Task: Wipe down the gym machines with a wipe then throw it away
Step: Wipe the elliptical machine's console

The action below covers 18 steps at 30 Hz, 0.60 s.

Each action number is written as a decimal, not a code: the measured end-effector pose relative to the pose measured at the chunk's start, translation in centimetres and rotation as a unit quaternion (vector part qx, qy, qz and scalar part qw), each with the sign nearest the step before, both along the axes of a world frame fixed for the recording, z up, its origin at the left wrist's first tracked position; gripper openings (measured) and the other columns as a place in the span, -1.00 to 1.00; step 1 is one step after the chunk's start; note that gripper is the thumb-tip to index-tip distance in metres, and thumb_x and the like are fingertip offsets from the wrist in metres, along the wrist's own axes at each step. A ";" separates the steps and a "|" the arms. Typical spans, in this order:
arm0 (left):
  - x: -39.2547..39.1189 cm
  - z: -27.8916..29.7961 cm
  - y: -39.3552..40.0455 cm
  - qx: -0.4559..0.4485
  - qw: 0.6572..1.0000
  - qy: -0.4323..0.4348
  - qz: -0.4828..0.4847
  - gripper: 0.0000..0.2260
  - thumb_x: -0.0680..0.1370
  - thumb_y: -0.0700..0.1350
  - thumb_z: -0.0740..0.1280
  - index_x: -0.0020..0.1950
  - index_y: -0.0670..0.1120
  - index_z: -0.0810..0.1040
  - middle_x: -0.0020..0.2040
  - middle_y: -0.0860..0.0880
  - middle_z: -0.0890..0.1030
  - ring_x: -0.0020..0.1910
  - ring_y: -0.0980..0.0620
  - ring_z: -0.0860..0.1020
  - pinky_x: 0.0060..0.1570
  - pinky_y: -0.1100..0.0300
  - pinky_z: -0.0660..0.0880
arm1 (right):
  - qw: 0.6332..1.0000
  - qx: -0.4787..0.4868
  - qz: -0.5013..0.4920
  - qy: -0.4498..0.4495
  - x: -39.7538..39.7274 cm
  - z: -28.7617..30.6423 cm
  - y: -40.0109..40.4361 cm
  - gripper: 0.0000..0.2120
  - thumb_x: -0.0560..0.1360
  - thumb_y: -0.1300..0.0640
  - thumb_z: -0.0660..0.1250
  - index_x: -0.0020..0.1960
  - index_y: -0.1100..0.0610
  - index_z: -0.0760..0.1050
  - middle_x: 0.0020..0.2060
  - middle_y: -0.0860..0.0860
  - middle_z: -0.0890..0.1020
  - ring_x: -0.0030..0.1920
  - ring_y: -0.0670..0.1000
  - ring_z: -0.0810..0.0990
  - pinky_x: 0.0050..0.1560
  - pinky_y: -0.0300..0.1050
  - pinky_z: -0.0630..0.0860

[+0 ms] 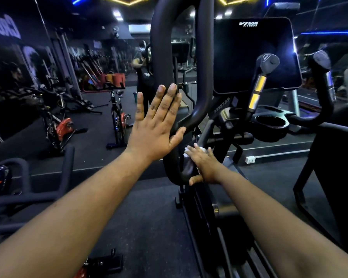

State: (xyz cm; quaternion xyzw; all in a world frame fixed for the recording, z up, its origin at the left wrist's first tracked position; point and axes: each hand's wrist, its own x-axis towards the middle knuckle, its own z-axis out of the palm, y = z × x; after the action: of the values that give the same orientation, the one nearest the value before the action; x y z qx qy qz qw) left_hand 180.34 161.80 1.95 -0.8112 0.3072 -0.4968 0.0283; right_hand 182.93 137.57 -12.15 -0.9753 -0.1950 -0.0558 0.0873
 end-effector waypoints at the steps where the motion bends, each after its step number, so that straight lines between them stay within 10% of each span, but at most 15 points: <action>1: 0.0 0.0 0.0 0.002 1.000 0.000 0.001 -0.30 0.67 0.23 0.10 0.68 -0.12 0.02 0.68 -0.13 0.03 0.65 -0.11 -0.06 0.54 -0.36 -0.06 | 1.000 -0.003 0.003 0.014 0.5 0.3 -0.1 0.41 0.05 -0.78 -0.01 0.66 0.07 -0.04 0.65 -0.01 -0.05 0.62 0.03 -0.24 0.52 0.44 -0.17; 8: 0.1 -0.4 -0.1 -0.008 1.000 0.013 -0.002 -0.30 0.68 0.24 0.08 0.69 -0.12 0.00 0.69 -0.12 0.01 0.66 -0.12 -0.07 0.54 -0.35 -0.10 | 0.980 0.191 0.056 -0.021 -5.1 -2.0 2.2 -0.03 0.37 -0.41 0.41 0.61 -0.01 0.15 0.60 -0.19 0.10 0.61 -0.18 -0.14 0.60 0.24 -0.14; 15: 0.4 -0.4 0.0 -0.029 0.999 0.014 -0.027 -0.31 0.67 0.22 0.12 0.68 -0.12 0.03 0.68 -0.13 0.04 0.66 -0.17 -0.01 0.54 -0.33 -0.15 | 0.795 0.588 -0.071 -0.130 -11.5 -1.7 13.4 -0.39 0.60 0.25 0.37 0.56 -0.03 0.24 0.47 -0.27 0.37 0.51 -0.19 0.30 0.50 -0.24 0.27; 18: 0.2 0.0 0.2 -0.018 0.999 0.025 -0.041 -0.32 0.67 0.21 0.11 0.69 -0.09 0.00 0.69 -0.11 0.00 0.66 -0.12 -0.08 0.54 -0.30 -0.23 | 0.767 0.615 -0.086 -0.162 -12.1 -0.1 15.0 -0.40 0.59 0.43 0.25 0.57 0.09 0.27 0.32 -0.38 0.52 0.37 -0.03 0.41 0.29 -0.07 0.49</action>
State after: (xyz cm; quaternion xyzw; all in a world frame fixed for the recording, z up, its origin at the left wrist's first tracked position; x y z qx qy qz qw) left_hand 180.58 161.96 1.92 -0.8105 0.3315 -0.4827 -0.0146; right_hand 170.81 152.53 -12.24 -0.7018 -0.0455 -0.3286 0.6304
